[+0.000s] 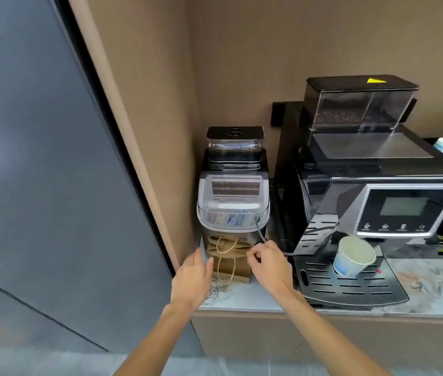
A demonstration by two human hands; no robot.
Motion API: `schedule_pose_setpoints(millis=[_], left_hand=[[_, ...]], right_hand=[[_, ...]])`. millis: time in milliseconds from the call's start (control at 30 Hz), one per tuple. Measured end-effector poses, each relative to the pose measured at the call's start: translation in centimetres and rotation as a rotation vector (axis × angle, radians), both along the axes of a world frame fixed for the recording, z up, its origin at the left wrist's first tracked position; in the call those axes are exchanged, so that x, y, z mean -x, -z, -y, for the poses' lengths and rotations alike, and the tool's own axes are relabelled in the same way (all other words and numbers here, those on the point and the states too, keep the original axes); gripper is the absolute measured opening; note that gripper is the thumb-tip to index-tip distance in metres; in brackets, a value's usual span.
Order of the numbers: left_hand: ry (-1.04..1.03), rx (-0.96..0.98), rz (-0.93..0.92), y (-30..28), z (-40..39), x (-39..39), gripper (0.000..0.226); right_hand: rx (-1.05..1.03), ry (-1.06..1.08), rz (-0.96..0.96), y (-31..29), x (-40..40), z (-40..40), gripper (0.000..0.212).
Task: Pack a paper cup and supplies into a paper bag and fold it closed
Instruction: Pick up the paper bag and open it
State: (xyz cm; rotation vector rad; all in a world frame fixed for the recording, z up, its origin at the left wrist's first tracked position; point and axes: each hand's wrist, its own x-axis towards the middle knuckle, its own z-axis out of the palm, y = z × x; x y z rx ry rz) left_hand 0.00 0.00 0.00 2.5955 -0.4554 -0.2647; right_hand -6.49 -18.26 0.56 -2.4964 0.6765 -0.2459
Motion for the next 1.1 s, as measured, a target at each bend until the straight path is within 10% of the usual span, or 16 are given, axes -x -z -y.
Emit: schedule_pose_setpoints(millis=[400, 1100], left_hand=[[0.118, 0.035, -0.056, 2.7, 2.5, -6.4, 0.032], [0.306, 0.345, -0.030, 1.8, 0.5, -4.3, 0.035]], right_hand=[[0.232, 0.028, -0.030, 1.5, -5.0, -1.5, 0.024], [-0.095, 0.457, 0.178, -1.2, 1.9, -9.8, 0.022]])
